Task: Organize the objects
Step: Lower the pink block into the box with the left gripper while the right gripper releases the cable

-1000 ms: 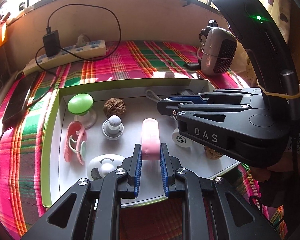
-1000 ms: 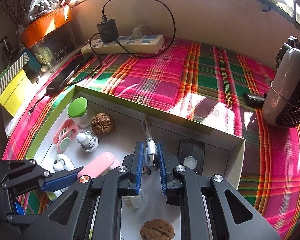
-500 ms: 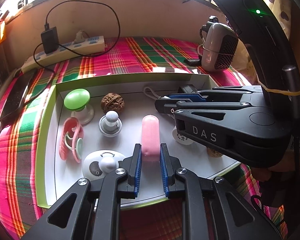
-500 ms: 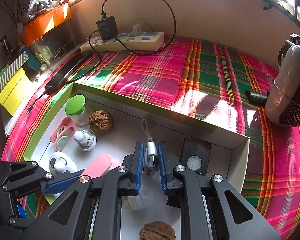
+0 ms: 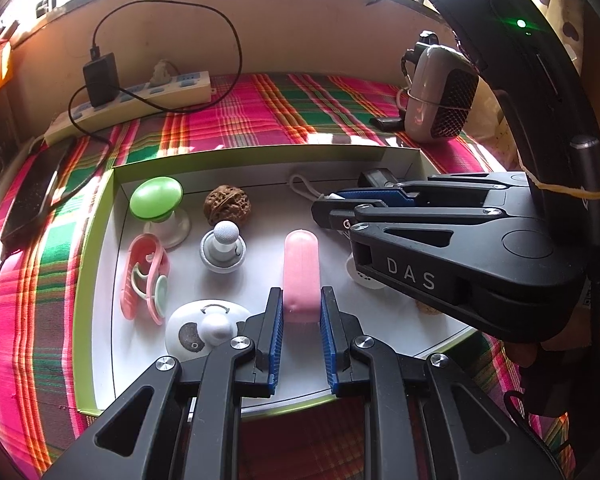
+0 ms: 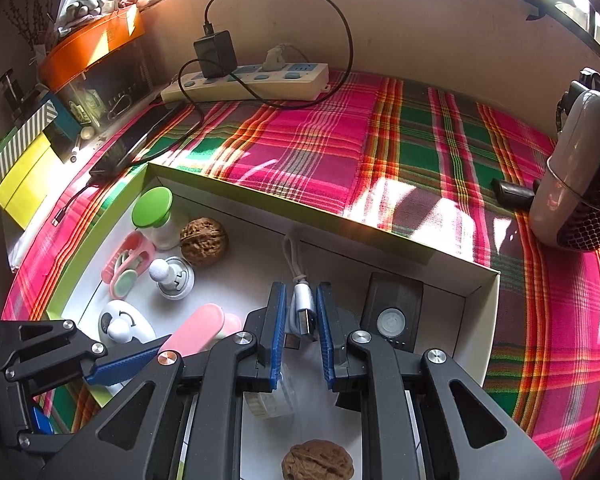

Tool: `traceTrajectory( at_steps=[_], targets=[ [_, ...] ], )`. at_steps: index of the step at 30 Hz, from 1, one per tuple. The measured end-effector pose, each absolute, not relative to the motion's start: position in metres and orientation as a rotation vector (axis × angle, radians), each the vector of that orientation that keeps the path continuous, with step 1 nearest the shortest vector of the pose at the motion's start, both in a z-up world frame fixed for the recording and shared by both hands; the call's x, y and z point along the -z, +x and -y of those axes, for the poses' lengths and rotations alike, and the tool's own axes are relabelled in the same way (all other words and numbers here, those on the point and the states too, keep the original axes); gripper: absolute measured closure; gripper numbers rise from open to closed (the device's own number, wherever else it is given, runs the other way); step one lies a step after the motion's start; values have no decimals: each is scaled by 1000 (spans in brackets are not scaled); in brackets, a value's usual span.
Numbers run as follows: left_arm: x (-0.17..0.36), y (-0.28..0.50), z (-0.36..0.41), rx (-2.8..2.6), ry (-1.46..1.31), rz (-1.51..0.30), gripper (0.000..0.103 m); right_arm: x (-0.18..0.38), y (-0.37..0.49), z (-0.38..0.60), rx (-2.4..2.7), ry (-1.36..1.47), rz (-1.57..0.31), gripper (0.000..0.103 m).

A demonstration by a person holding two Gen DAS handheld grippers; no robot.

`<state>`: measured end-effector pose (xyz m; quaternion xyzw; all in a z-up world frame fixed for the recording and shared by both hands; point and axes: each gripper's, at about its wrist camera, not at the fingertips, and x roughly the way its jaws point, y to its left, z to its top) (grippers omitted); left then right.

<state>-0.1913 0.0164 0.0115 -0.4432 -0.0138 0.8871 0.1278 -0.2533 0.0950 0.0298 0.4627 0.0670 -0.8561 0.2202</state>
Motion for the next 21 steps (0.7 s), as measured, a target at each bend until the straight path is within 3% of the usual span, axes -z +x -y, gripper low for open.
traceTrajectory(
  at_steps=[7,12,21],
  targets=[
    [-12,-191,-15,-2584,-1291,38,85,-30,-253,-96,2369,1278,-175,84],
    [-14,-190,-13,-2594,-1291,35,78,-33,-249,-94,2378,1264,-174,75],
    [-22,-181,-12,-2634,-1273,21,76,-45,-237,-102,2432,1222,-142,75]
  ],
)
